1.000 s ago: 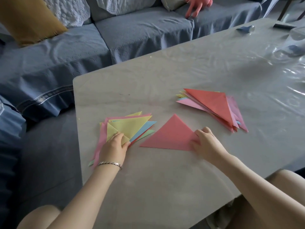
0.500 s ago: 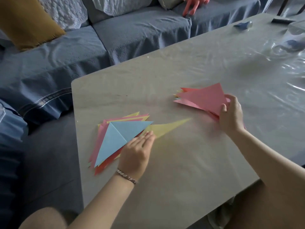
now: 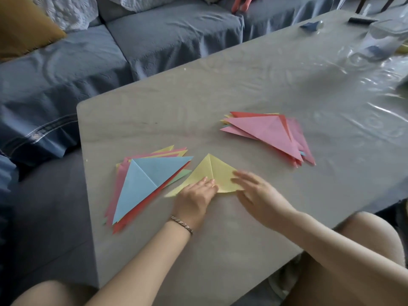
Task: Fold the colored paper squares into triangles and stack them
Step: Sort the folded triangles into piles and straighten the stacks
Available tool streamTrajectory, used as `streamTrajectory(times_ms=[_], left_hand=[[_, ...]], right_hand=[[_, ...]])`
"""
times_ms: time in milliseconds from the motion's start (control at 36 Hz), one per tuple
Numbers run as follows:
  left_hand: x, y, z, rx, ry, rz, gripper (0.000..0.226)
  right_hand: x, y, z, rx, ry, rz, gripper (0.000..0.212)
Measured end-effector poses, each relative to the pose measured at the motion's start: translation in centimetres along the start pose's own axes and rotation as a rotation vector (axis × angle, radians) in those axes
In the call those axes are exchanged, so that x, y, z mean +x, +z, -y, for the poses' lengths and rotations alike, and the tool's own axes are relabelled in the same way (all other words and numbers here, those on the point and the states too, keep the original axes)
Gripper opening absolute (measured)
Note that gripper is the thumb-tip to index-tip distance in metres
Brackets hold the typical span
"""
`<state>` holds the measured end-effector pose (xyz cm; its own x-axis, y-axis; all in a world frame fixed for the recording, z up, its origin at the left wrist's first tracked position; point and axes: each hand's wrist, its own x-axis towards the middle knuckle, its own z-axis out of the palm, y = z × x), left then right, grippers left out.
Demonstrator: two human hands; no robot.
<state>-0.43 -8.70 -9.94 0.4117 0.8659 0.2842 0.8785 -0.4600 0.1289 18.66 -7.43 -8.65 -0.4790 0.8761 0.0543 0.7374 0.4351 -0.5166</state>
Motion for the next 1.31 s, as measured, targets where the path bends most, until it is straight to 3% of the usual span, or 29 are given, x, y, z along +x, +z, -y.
streamTrajectory(times_ms=[56, 139, 278, 361, 472, 667, 806, 917, 1139, 1306], left_hand=[[-0.4, 0.5, -0.3, -0.038, -0.065, 0.036, 0.037], [-1.3, 1.2, -0.5, -0.056, -0.13, 0.117, 0.039], [-3.1, 1.2, -0.7, -0.044, -0.201, 0.223, 0.046], [-3.7, 0.7, -1.4, -0.047, -0.299, 0.299, 0.063], [-4.4, 0.4, -1.5, -0.059, -0.354, 0.36, 0.065], [-5.5, -0.4, -1.0, -0.119, -0.412, 0.3, 0.084], [-6.7, -1.5, 0.2, -0.143, -0.499, 0.316, 0.071], [-8.1, -1.5, 1.0, -0.154, -0.563, 0.222, 0.093], [-8.1, -1.9, 0.8, -0.024, -0.613, 0.238, 0.056], [-8.1, -2.1, 0.6, -0.038, -0.585, 0.195, 0.042]], right_hand=[[-0.1, 1.5, 0.6, -0.035, -0.079, 0.104, 0.05], [-0.2, 3.0, 1.3, -0.169, -0.134, 0.088, 0.068], [-0.5, 4.3, 1.5, -0.24, -0.094, 0.061, 0.067], [-0.9, 4.4, 1.5, -0.28, -0.071, 0.038, 0.069], [-1.5, 4.2, 1.2, -0.299, -0.028, -0.003, 0.071], [-2.6, 2.3, -0.8, -0.316, 0.057, -0.082, 0.07], [-4.5, 0.6, -3.2, -0.328, 0.134, -0.101, 0.068], [-4.8, 0.1, -2.9, -0.374, 0.151, -0.112, 0.064], [-4.7, 0.6, -2.3, -0.345, 0.291, -0.102, 0.049], [-4.3, 0.4, -1.6, -0.348, 0.273, -0.178, 0.035]])
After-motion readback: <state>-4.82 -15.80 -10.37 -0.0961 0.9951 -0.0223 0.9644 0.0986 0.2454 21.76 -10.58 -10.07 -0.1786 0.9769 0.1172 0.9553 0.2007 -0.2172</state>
